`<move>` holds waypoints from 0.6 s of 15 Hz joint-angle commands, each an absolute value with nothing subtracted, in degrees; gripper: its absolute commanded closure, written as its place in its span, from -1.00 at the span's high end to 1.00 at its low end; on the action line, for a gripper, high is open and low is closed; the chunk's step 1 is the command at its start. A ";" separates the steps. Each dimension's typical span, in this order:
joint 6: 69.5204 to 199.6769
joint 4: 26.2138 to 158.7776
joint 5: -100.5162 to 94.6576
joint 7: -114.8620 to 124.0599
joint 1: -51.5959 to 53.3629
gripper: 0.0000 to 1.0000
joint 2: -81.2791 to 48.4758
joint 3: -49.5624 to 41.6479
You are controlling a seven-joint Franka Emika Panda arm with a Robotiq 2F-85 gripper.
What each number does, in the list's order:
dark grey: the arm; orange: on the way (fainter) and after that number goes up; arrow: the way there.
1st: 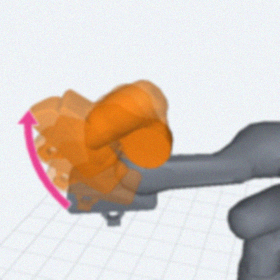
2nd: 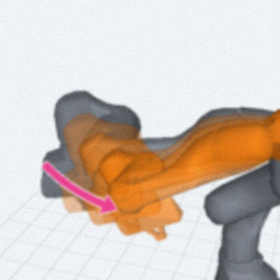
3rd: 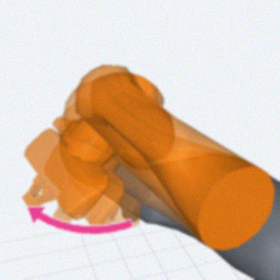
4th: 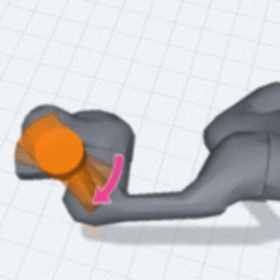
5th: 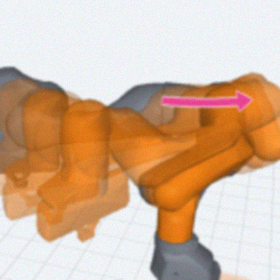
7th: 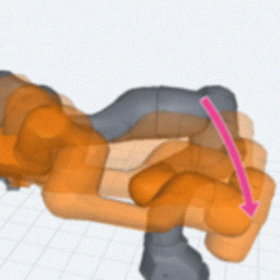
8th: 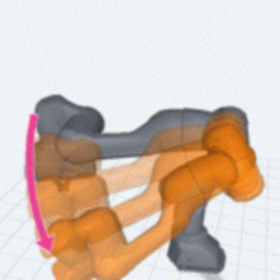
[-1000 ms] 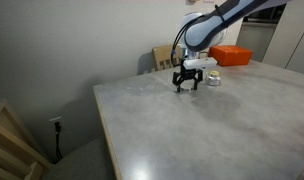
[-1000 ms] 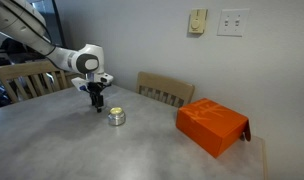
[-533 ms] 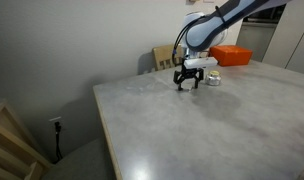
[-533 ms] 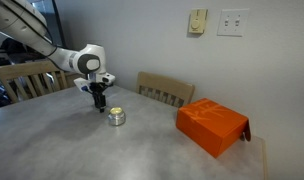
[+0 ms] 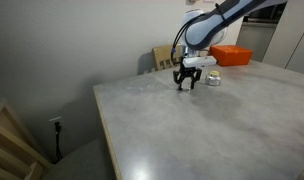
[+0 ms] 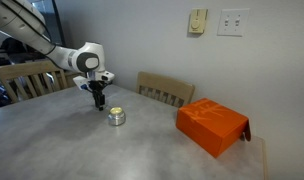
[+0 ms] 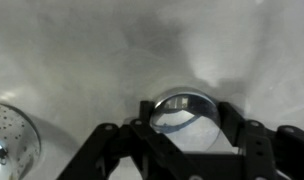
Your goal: Pick the lid from the table, place it on the bottle, put it back on the table then place it on the bottle again
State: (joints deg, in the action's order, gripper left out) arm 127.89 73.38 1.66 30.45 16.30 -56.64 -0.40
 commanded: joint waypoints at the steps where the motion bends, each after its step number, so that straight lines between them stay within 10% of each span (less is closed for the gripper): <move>1: 129.53 75.94 1.07 30.56 16.62 -0.12 -55.48 -1.80; 9: 128.92 80.04 -4.01 33.13 17.88 -0.12 -48.86 -6.30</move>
